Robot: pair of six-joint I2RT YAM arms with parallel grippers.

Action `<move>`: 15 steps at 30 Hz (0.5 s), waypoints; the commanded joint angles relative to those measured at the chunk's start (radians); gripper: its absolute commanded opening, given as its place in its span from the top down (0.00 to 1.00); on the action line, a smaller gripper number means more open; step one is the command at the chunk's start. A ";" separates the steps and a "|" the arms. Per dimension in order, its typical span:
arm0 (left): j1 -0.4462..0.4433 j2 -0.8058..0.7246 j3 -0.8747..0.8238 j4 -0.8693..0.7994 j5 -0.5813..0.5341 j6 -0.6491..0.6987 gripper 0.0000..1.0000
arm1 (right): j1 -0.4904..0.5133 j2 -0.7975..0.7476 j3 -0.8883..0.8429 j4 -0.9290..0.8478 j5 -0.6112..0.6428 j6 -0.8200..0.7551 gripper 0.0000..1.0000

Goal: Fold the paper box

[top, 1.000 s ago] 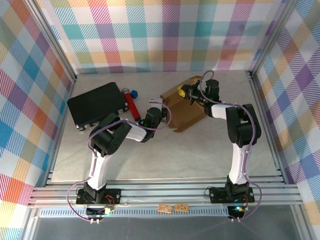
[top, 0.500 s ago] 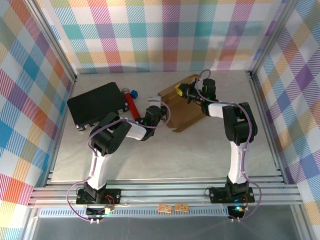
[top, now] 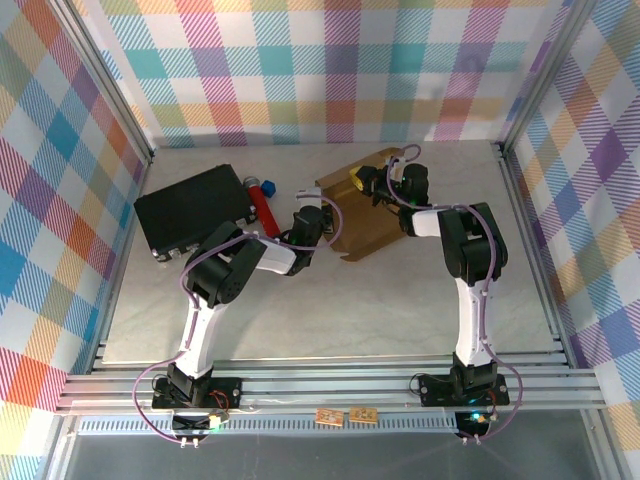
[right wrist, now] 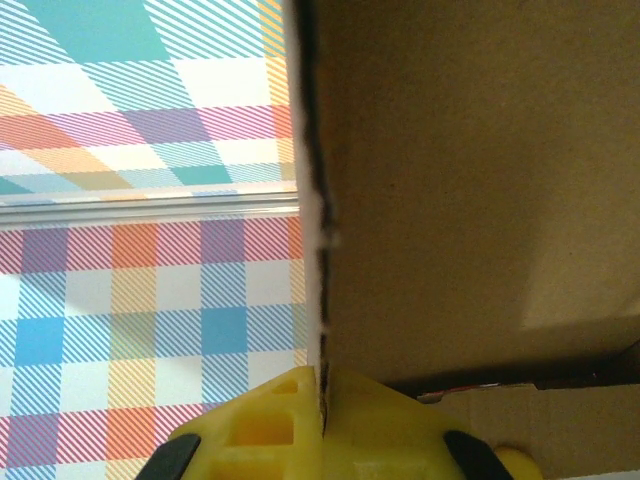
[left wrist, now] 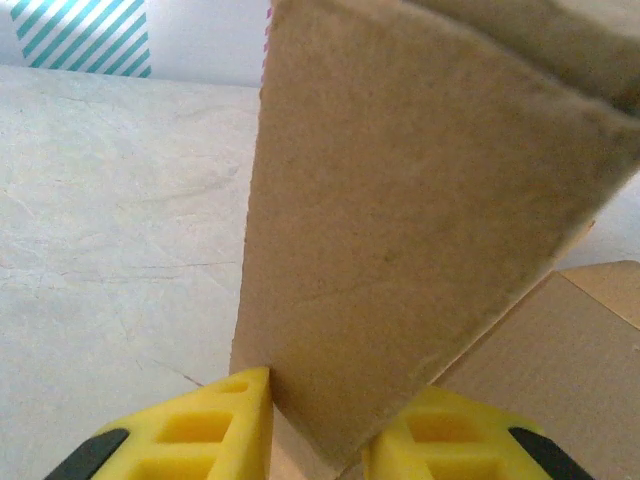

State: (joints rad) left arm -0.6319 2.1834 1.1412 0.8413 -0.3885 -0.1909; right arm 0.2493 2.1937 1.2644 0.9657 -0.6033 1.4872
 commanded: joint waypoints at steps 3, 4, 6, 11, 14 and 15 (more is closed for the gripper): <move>0.005 0.010 0.062 0.080 -0.009 -0.006 0.75 | 0.027 0.043 -0.019 -0.004 -0.056 -0.012 1.00; 0.005 0.011 0.066 0.077 -0.011 -0.006 0.75 | 0.026 0.045 -0.018 -0.002 -0.056 -0.010 1.00; 0.005 0.015 0.075 0.070 -0.020 -0.005 0.76 | 0.027 0.047 -0.018 -0.002 -0.056 -0.007 1.00; 0.002 0.035 0.109 0.053 -0.042 -0.005 0.84 | 0.027 0.045 -0.020 -0.012 -0.055 -0.006 1.00; -0.003 0.044 0.128 0.037 -0.054 -0.004 0.92 | 0.027 0.042 -0.019 -0.017 -0.055 -0.005 1.00; -0.005 0.043 0.134 0.025 -0.064 -0.002 0.96 | 0.028 0.041 -0.019 -0.022 -0.053 -0.007 1.00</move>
State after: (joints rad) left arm -0.6323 2.2208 1.2129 0.8089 -0.4473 -0.1902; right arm 0.2481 2.1986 1.2644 0.9871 -0.5549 1.4876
